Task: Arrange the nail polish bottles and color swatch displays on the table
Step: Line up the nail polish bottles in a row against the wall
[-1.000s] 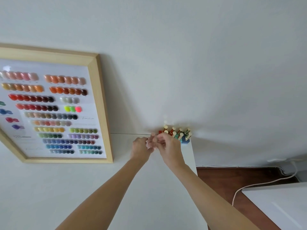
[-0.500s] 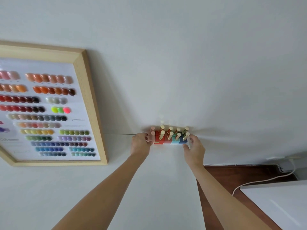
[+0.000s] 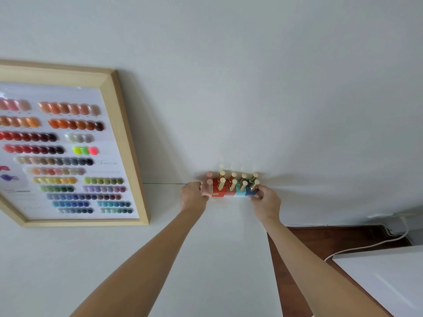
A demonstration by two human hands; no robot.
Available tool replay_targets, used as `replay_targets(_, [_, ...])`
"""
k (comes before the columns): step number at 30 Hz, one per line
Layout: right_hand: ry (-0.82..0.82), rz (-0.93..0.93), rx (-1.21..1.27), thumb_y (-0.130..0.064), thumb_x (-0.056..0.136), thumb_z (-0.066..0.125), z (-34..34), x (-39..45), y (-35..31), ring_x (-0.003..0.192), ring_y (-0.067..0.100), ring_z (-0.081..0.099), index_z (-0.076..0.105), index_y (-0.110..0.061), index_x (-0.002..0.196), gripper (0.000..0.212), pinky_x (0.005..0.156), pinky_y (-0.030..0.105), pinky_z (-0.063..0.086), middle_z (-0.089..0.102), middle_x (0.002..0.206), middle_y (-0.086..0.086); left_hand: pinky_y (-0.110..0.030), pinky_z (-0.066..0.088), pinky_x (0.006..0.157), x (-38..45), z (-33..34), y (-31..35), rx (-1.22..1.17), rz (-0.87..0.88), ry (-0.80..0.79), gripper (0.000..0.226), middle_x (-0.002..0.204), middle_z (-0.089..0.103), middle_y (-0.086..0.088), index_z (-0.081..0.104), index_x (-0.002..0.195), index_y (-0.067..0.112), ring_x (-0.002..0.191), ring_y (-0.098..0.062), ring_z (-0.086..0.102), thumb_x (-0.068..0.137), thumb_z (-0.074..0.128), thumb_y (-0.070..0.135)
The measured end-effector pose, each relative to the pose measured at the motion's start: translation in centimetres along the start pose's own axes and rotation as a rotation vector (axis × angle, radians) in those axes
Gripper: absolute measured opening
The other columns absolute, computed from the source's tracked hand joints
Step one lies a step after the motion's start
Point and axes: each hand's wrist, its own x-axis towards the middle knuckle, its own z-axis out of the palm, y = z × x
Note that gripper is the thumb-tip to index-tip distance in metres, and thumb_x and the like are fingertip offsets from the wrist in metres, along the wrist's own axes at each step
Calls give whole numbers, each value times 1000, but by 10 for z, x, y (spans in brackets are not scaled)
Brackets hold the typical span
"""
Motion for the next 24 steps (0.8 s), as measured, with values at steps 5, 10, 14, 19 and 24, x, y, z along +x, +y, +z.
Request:
replay_targets(5, [-27,72,46,-1,83,66,-17,-24,-7,113,27,59,54,0,125,44,97,30,43,62,123,16,-32,44,95,-30,-13,3,65,7,-7,46,134,51,-12,51,130,4,121,-27,52,87,66,12])
replay_targets(10, [-75,20,66,-4,84,65,-40,-61,-24,111,28,59,57,-1,120,37,96,35,44,62,121,16,-33,44,99,-79,-39,12,63,112,-57,55,139,47,-7,45,140,15,122,-23,52,88,64,21])
replay_targets(14, [-134,-54,52,-5,84,65,-56,-88,-48,103,27,61,59,-3,118,35,92,35,46,63,119,15,-27,45,94,-125,-69,10,44,195,-89,54,134,52,-5,48,138,16,115,-17,56,88,66,26])
replay_targets(19, [-189,-127,83,-8,83,65,-61,-128,-79,89,16,55,64,-7,110,27,82,28,42,64,111,8,-25,45,92,-176,-121,-7,-9,237,-32,50,130,57,-3,50,135,14,113,-16,57,89,66,26])
replay_targets(24, [-298,-204,109,-8,84,65,-49,-170,-115,92,17,57,65,-10,104,20,80,27,40,63,101,2,-22,44,91,-213,-179,-40,-37,247,38,51,130,57,-2,49,136,15,113,-15,56,89,65,27])
